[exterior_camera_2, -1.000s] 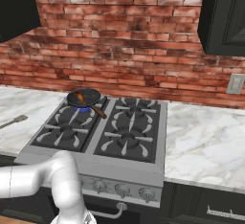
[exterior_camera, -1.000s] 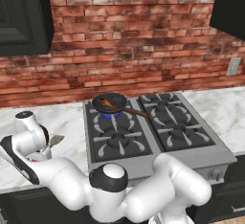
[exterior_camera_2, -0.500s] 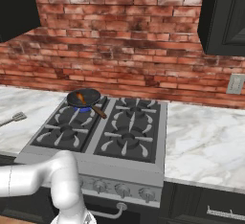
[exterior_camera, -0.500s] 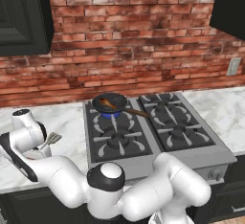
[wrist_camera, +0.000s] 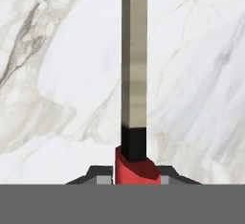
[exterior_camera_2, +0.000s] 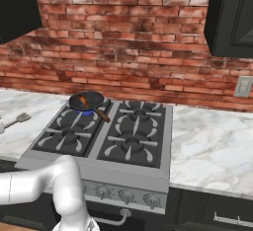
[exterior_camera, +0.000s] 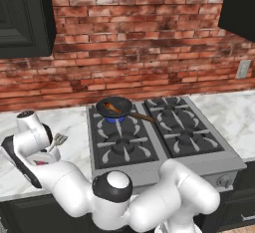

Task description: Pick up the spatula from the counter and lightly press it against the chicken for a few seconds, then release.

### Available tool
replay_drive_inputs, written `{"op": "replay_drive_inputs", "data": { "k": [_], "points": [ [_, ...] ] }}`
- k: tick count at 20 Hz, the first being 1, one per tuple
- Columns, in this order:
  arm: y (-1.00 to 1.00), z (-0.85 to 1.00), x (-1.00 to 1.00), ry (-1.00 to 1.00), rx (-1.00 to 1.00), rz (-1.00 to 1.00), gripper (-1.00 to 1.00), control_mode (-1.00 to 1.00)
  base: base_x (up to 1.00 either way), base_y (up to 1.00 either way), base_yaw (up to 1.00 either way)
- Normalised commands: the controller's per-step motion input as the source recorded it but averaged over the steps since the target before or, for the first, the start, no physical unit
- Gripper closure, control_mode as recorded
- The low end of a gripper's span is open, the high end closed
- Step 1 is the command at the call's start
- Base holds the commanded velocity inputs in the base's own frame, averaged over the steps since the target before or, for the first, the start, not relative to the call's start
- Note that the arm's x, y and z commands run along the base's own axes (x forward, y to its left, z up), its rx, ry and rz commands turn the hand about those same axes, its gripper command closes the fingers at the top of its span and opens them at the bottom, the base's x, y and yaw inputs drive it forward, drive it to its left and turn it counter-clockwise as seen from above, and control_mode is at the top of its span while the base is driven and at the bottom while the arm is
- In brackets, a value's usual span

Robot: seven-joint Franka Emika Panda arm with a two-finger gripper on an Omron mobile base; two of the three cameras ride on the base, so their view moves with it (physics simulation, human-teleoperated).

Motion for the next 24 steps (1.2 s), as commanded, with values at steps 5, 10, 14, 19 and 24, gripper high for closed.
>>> {"op": "replay_drive_inputs", "data": {
  "k": [5, 10, 14, 19, 24],
  "points": [
    [-0.37, 0.29, -0.06, -0.11, -0.05, 0.13, 1.0, -1.0, 0.0, 0.0, 0.0],
    [-0.36, 0.45, -0.2, -0.14, -0.03, 0.17, 1.0, -1.0, 0.0, 0.0, 0.0],
    [-0.52, 0.48, -0.12, -0.05, 0.0, 0.15, 1.0, -1.0, 0.0, 0.0, 0.0],
    [-0.59, 0.48, -0.02, 0.0, 0.0, 0.11, 1.0, -1.0, 0.0, 0.0, 0.0],
    [-0.57, 0.43, 0.0, 0.0, 0.0, 0.1, 1.0, -1.0, 0.0, 0.0, 0.0]
  ]
}}
